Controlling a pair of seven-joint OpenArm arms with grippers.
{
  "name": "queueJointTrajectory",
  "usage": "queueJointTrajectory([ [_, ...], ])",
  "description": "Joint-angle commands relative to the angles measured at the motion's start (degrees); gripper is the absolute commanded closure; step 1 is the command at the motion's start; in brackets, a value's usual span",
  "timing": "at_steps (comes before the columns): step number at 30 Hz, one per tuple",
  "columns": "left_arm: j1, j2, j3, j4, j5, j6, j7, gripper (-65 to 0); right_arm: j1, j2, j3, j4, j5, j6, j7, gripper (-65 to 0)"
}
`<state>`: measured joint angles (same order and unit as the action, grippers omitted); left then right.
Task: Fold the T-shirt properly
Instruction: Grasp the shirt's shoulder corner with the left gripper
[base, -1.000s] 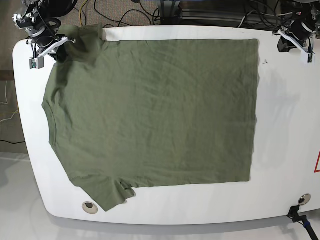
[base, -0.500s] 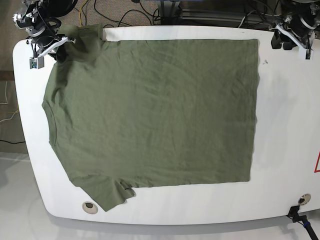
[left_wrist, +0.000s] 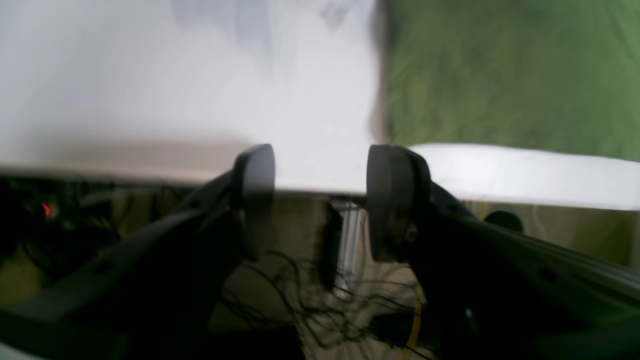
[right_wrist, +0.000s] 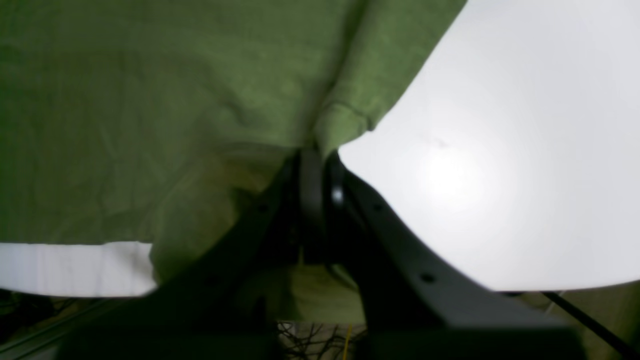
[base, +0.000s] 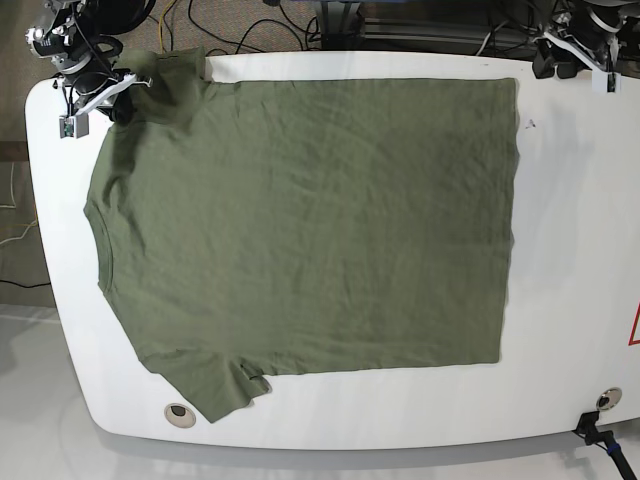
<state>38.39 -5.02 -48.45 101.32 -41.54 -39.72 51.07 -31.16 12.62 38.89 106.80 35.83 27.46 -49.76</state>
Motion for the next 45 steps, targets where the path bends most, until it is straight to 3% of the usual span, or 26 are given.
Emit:
queueJointTrajectory([
  [1,0.2,0.2,-0.7,-1.0,-1.1,-0.3,-0.8,-28.4,-0.2,0.8,0.4,0.9,0.5,0.4,1.1,-1.1],
  [16,-2.7,4.6,-0.4,-1.3,-1.2,-0.3,-0.8,-28.4,-0.2,0.9,0.2,0.8,0.5,0.4,1.1,-1.3],
  [22,-4.9,5.7,-0.4,-1.8,-1.1,-0.3,2.0,-28.6,-0.2,1.2,0.2,0.8,0.3,1.7,1.1,-1.3],
  [36,-5.8,6.4,5.4,-6.2,-0.9,-0.3,1.7,-28.4,-0.2,1.1,0.3,0.8,0.3,1.9,1.1,-1.3],
  [45,-9.3,6.6,5.8,-6.7,-0.8,-0.3,1.9,-28.4,-0.2,1.0,0.4,0.8,0.3,1.9,1.1,-1.3],
])
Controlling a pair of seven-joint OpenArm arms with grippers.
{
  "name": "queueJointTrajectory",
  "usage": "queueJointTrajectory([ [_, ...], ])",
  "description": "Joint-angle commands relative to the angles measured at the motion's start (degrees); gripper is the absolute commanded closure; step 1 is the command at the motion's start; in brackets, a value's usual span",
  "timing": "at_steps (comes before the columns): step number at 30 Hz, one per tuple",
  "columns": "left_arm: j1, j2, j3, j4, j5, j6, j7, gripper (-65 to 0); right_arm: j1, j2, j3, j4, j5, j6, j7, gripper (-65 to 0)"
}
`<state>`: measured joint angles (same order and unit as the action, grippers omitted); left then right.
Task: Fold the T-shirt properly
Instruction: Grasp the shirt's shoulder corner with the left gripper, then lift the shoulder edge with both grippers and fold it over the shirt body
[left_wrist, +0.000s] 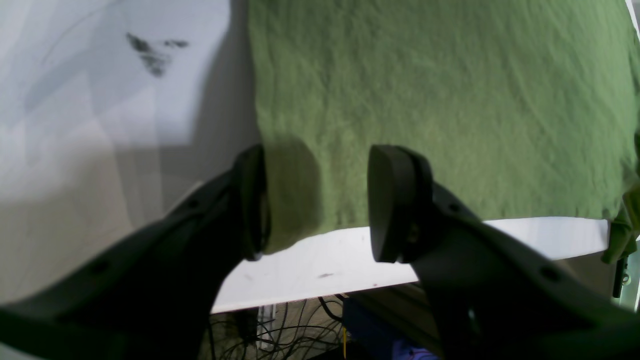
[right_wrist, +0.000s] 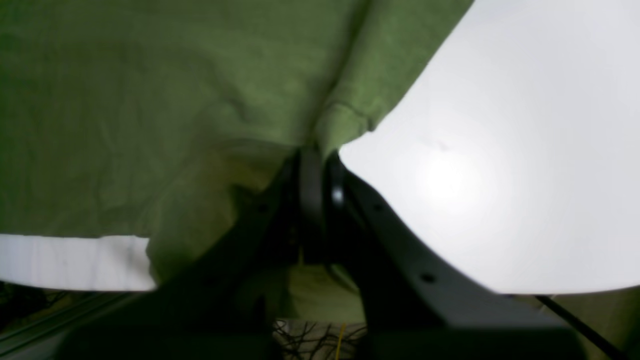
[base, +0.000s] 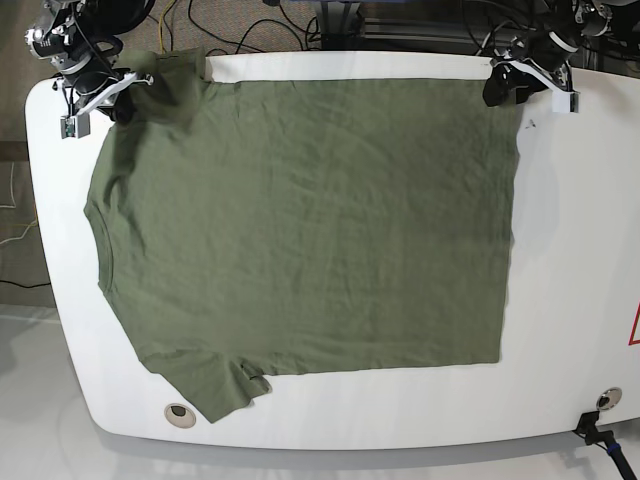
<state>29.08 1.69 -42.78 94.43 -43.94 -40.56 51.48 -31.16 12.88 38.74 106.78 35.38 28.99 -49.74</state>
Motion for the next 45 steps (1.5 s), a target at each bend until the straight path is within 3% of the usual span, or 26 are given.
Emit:
queueJointTrajectory([
  [1,-0.4,-0.3,0.5,0.1,1.7,0.6,1.5,-28.3,-0.2,0.8,0.5,0.8,0.7,0.4,1.1,-1.3],
  [6,-0.8,-0.2,3.1,-0.5,5.7,0.6,1.5,-28.3,-0.2,0.7,0.5,0.8,0.7,0.4,1.1,-1.3],
  [13,-0.7,-0.2,3.1,-0.4,6.1,0.6,1.5,-28.0,-0.2,0.6,0.5,0.8,0.7,0.4,1.1,-1.3],
  [18,-0.3,-0.9,3.0,-0.3,6.2,0.6,1.5,-13.7,-0.2,0.6,0.6,0.8,0.7,0.4,1.1,-1.3],
  [23,-0.2,-2.1,3.2,-0.4,6.2,0.6,1.6,-10.9,-0.2,0.5,0.6,0.8,0.7,0.4,1.1,-1.3],
  [26,0.1,-2.2,3.0,-0.1,6.2,0.6,1.5,0.0,-0.2,0.5,0.6,0.8,0.7,0.4,1.1,-1.3],
  [31,-0.2,-2.8,3.1,-0.1,9.6,0.6,1.5,0.0,-0.2,0.5,0.6,0.8,0.7,0.4,1.1,-1.1],
  [45,2.3,-3.0,2.8,7.1,9.6,0.6,1.5,0.0,-0.6,-2.4,0.7,0.9,0.8,0.4,1.1,0.0],
])
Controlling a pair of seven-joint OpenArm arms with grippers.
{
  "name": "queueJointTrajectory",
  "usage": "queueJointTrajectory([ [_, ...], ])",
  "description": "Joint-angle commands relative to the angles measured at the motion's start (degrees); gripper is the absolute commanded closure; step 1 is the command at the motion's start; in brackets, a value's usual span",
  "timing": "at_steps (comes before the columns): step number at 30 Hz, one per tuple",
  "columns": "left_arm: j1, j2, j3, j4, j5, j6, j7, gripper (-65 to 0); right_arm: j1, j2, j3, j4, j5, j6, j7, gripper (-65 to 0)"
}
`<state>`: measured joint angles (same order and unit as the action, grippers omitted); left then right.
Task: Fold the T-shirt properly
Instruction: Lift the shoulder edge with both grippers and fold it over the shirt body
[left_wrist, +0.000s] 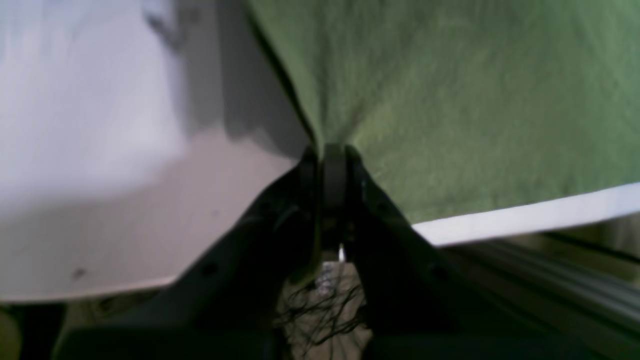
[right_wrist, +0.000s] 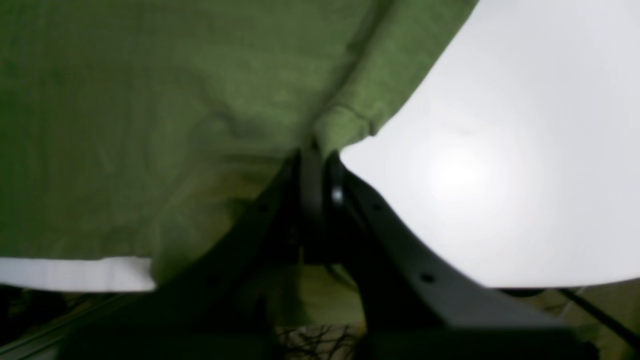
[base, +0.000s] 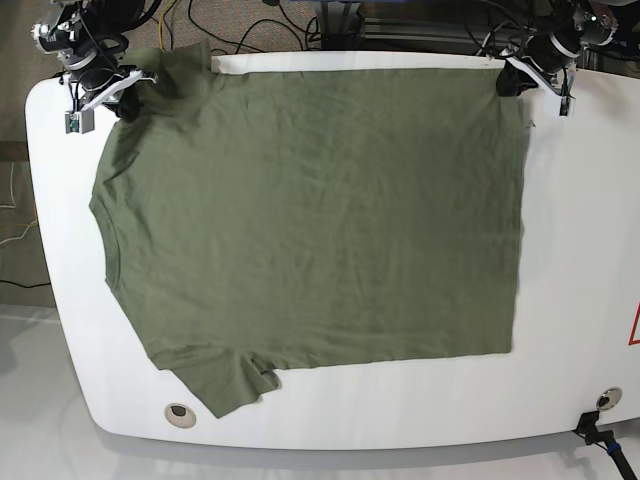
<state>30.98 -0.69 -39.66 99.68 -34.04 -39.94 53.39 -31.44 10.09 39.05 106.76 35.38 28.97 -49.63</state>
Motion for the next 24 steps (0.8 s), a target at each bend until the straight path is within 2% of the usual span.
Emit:
queueJointTrajectory([
  [1,0.6,-0.6,-0.3,2.7,-0.3,-0.1,-0.4,0.0,-0.3,0.3,0.4,0.9,0.8,0.4,1.0,0.0],
  [6,1.9,-0.6,-0.4,5.6,-0.3,-0.1,-0.4,0.0,-1.6,0.2,0.4,1.2,1.0,0.4,1.0,0.0],
  [10,2.2,-2.1,-0.6,5.9,-0.5,-0.1,-0.4,0.0,-3.7,-0.9,1.6,3.4,1.6,0.4,0.9,0.0],
  [14,2.2,-2.2,-2.3,5.9,-0.5,-0.1,-0.3,0.0,-4.6,-1.4,4.7,3.9,7.8,0.4,-1.8,0.0],
  [19,-1.1,-1.9,-2.8,7.1,-0.6,-0.1,0.0,0.0,-2.3,1.9,6.3,4.0,12.7,0.3,-5.2,0.0],
  [21,-3.7,-1.9,-2.9,7.1,-0.6,-0.1,2.0,0.0,-0.1,3.1,6.4,4.0,14.4,0.0,-6.6,0.0],
  [24,-7.6,-1.8,-2.9,7.1,-0.6,-0.1,3.2,0.0,3.4,3.7,6.4,3.8,14.8,-0.1,-8.0,0.0],
])
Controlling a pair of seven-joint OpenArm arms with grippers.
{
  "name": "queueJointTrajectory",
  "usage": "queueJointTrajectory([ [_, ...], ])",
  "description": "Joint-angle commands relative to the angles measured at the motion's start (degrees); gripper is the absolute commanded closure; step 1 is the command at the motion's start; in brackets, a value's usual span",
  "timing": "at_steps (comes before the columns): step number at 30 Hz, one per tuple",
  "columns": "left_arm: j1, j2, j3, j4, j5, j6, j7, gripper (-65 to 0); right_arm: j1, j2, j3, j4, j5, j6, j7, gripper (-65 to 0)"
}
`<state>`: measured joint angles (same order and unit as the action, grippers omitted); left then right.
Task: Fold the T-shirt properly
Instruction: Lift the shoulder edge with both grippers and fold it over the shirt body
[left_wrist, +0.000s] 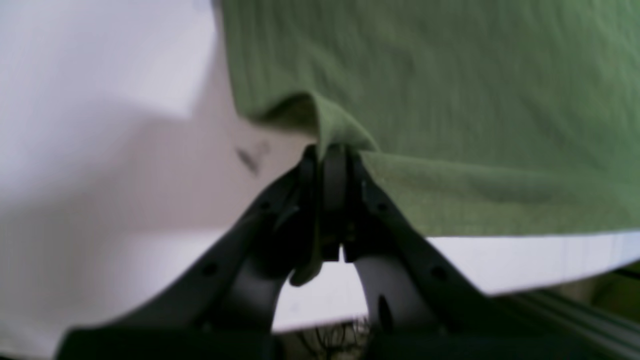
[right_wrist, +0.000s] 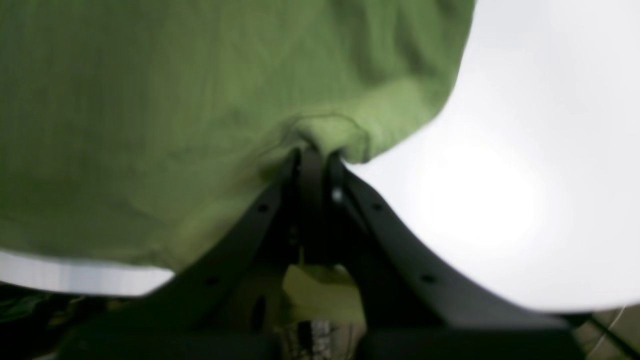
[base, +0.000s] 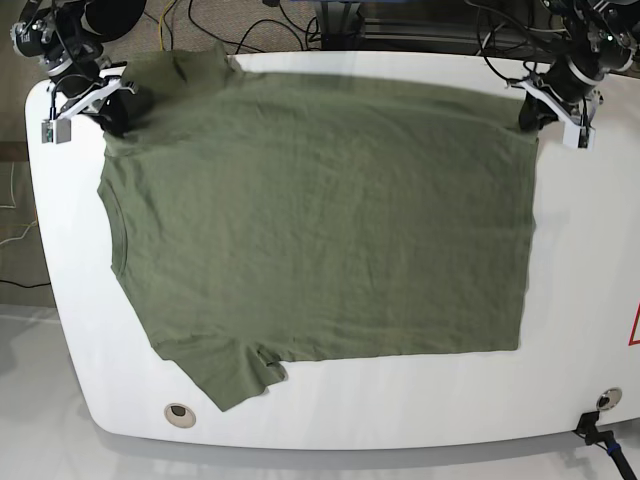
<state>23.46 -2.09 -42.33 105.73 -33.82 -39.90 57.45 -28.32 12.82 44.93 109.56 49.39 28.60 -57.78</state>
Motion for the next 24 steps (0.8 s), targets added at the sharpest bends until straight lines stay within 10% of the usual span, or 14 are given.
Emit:
queueJointTrajectory([
  [1,-1.4,-0.4,-0.2,1.0,-0.8,-0.1,-0.9,0.0,1.5,0.9,0.5,1.0,0.6,0.3,-0.6,0.0],
  [24,-19.7,-2.4,-0.1,-7.4,-0.5,-0.1,5.4,0.0,26.1,1.6,-2.3,-15.2,-3.9,0.3,-2.1,0.0],
])
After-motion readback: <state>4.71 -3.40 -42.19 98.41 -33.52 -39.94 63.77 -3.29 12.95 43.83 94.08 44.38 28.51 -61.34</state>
